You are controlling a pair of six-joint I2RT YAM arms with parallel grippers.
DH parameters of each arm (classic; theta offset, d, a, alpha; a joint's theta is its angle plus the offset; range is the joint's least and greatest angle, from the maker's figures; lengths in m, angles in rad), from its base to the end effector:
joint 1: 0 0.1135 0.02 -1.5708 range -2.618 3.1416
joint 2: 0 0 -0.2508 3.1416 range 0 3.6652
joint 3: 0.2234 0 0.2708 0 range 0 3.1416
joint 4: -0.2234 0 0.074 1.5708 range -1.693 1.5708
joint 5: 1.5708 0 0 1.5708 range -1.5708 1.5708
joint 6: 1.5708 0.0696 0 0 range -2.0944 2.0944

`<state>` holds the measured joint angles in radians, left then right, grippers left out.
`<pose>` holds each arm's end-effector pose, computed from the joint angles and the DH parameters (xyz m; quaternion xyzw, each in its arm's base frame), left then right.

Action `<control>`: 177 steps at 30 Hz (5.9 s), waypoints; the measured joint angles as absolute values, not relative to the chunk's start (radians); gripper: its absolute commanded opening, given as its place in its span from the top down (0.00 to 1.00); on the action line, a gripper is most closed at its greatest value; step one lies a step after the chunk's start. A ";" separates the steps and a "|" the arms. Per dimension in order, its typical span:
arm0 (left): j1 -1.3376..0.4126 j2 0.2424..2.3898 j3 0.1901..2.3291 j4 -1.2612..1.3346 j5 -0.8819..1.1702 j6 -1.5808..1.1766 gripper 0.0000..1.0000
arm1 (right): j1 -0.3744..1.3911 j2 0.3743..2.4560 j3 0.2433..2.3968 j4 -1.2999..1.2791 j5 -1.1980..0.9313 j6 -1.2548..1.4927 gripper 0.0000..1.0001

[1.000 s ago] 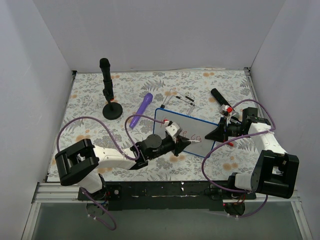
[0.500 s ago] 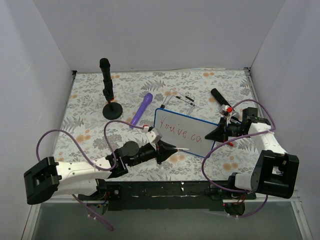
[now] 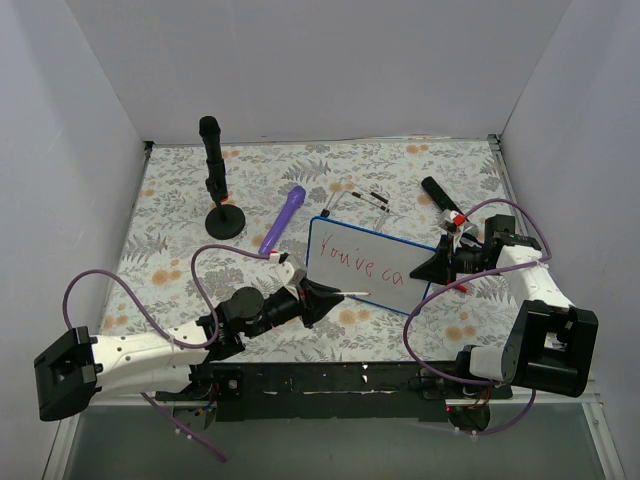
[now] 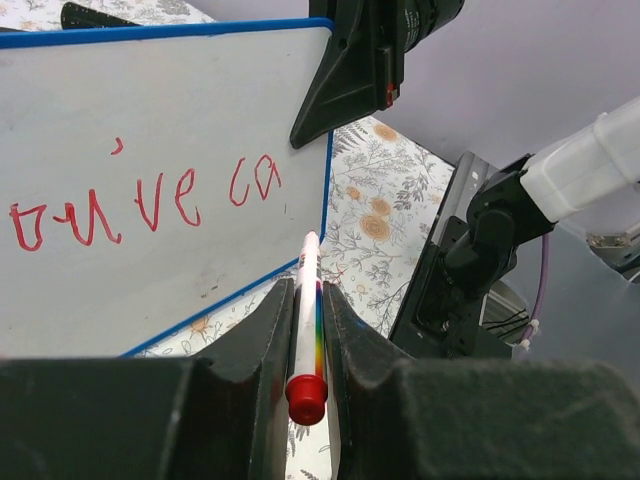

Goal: Write a sentence on the whiteboard

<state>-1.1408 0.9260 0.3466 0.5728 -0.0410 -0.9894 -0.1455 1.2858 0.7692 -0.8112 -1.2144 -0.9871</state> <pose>0.1137 -0.2412 0.2186 0.0392 0.7083 -0.6094 0.3541 0.2394 0.0308 0.1805 -0.3961 0.7158 0.4245 0.3879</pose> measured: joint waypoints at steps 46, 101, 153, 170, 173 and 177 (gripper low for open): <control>-1.142 1.564 0.664 0.825 -0.046 -0.919 1.00 | -0.146 1.286 0.769 -0.822 -1.216 -1.003 0.99; -1.142 1.511 0.664 0.773 0.007 -0.900 1.00 | -0.146 1.288 0.769 -0.822 -1.217 -1.008 0.99; -1.141 1.565 0.690 0.772 -0.026 -0.882 1.00 | -0.146 1.289 0.769 -0.822 -1.217 -1.009 0.99; -1.141 1.559 0.690 0.781 -0.026 -0.881 1.00 | -0.146 1.289 0.769 -0.823 -1.217 -1.008 0.99; -1.141 1.556 0.690 0.787 -0.027 -0.879 1.00 | -0.146 1.289 0.769 -0.823 -1.218 -1.009 0.99; -1.141 1.556 0.690 0.787 -0.028 -0.878 1.00 | -0.146 1.289 0.769 -0.823 -1.217 -1.009 0.99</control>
